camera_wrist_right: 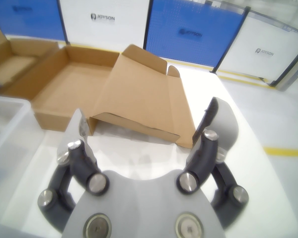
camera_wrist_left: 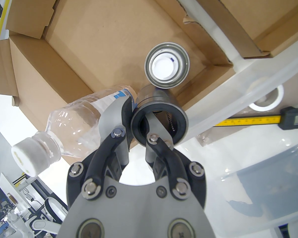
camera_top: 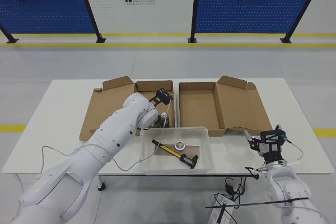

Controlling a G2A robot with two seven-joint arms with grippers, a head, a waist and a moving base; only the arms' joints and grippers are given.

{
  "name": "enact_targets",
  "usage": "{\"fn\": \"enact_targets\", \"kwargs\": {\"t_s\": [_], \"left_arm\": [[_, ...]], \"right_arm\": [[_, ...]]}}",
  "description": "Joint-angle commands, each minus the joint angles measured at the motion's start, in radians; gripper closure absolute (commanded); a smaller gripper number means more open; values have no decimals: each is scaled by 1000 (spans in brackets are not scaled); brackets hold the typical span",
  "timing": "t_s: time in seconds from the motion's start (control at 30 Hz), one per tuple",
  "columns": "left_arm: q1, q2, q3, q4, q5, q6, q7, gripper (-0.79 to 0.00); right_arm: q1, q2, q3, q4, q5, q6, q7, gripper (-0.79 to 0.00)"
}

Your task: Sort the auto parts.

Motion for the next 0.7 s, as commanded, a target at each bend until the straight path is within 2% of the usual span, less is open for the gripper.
{"fn": "enact_targets", "kwargs": {"t_s": [0.0,0.67], "left_arm": [[0,-2,-2,3,5,3,4,0],[14,-24,-31,71,24,-7,40,0]], "right_arm": [[0,0,0,0,0,0,0,-785],[0,0,0,0,0,0,0,-785]]}}
